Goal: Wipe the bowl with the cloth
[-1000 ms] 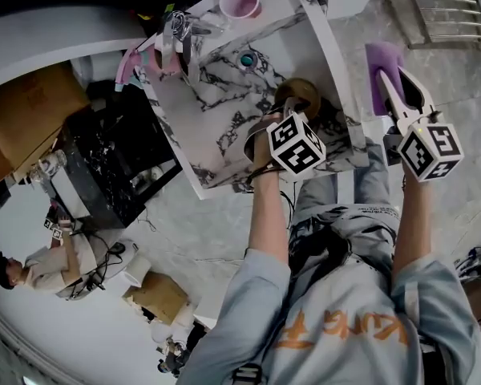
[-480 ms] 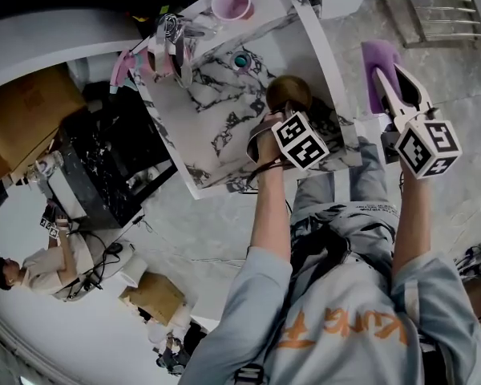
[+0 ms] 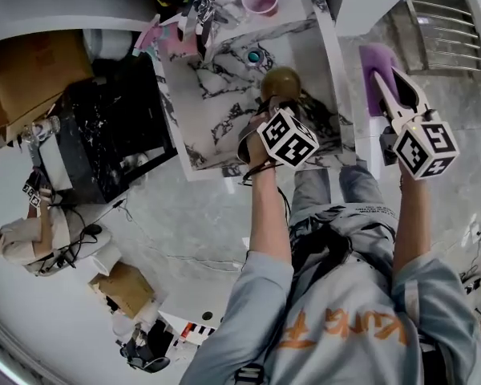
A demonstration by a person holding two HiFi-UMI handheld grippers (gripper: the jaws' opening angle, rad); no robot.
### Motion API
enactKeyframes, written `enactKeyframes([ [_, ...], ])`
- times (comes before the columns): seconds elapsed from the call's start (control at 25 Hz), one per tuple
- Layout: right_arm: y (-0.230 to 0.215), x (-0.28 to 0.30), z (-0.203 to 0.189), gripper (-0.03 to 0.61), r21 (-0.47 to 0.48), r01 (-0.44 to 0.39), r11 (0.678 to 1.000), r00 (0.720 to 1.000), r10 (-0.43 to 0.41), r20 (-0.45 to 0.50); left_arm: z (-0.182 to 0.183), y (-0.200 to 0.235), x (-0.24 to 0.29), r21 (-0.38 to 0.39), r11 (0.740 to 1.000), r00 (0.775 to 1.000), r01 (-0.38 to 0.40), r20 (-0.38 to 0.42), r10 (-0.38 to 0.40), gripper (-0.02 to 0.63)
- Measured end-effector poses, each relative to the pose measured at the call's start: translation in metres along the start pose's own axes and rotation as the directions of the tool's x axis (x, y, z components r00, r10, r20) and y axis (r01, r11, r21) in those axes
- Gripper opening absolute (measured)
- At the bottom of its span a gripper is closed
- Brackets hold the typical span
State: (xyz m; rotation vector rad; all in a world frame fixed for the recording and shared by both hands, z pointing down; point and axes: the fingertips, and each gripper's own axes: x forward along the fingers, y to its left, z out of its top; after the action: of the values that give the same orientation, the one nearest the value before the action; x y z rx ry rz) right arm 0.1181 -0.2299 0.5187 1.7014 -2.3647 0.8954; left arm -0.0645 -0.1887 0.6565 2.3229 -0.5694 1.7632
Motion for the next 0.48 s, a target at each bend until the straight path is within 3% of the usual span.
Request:
enactKeyframes([
  [0.24,0.022,-0.006,0.028,0.126,-0.067,-0.086,0.994,0.996,0.087,0.019,0.014,0.015,-0.061,-0.212,0.973,0.983,-0.088,0.138,0.119,0.029],
  [0.36,0.033,-0.016,0.041,0.126,-0.098,-0.124,0.987,0.991,0.128,0.034,0.019,0.014,-0.093,-0.329,0.939,0.959,-0.098,0.221,0.178,0.029],
  [0.48,0.041,-0.025,0.058,0.126,-0.125,-0.156,0.98,0.985,0.164,0.054,0.026,0.008,-0.119,-0.439,0.897,0.922,-0.047,0.327,0.208,0.028],
])
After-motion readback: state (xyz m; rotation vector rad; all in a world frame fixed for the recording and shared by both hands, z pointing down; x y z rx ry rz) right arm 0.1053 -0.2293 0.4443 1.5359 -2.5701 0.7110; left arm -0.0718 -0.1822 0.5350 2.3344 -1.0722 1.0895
